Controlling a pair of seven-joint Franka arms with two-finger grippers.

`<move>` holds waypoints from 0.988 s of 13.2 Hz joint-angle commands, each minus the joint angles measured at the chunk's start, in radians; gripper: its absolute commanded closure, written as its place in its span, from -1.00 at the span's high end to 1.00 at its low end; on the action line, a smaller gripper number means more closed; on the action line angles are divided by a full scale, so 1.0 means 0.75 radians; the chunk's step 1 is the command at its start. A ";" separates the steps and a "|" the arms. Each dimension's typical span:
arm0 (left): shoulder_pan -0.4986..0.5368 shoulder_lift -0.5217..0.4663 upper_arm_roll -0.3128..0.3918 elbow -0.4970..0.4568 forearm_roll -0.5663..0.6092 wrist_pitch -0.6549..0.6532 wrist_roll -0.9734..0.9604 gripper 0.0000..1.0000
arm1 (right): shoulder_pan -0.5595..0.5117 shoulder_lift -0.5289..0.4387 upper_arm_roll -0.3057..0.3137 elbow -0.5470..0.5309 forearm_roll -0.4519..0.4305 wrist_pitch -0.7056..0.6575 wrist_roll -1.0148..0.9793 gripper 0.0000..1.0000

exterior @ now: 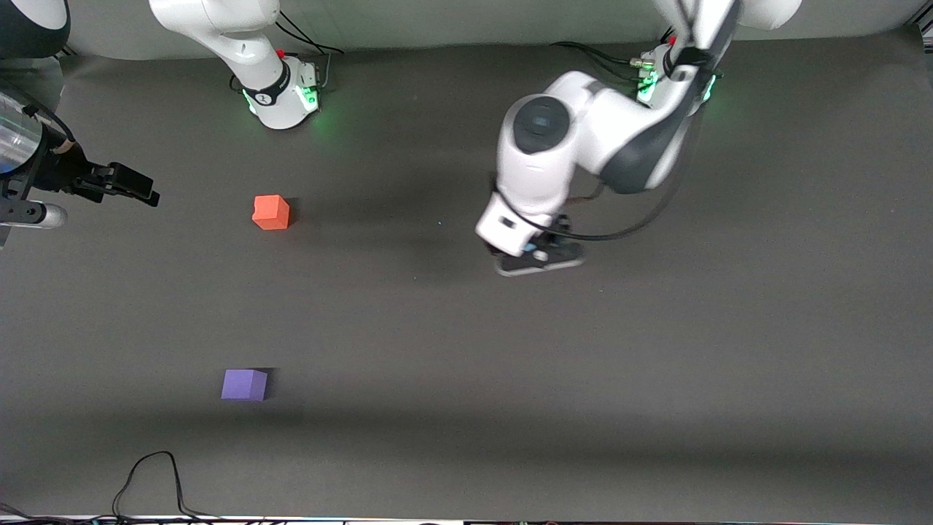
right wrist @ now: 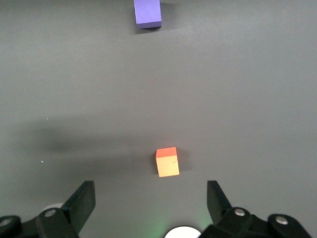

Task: Place blue block between orange and purple blocks
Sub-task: 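Lift the blue block and carry it toward the table's middle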

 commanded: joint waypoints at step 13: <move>-0.254 0.489 0.031 0.142 0.044 0.320 -0.168 -0.16 | 0.003 -0.007 -0.014 0.001 0.023 -0.009 -0.024 1.00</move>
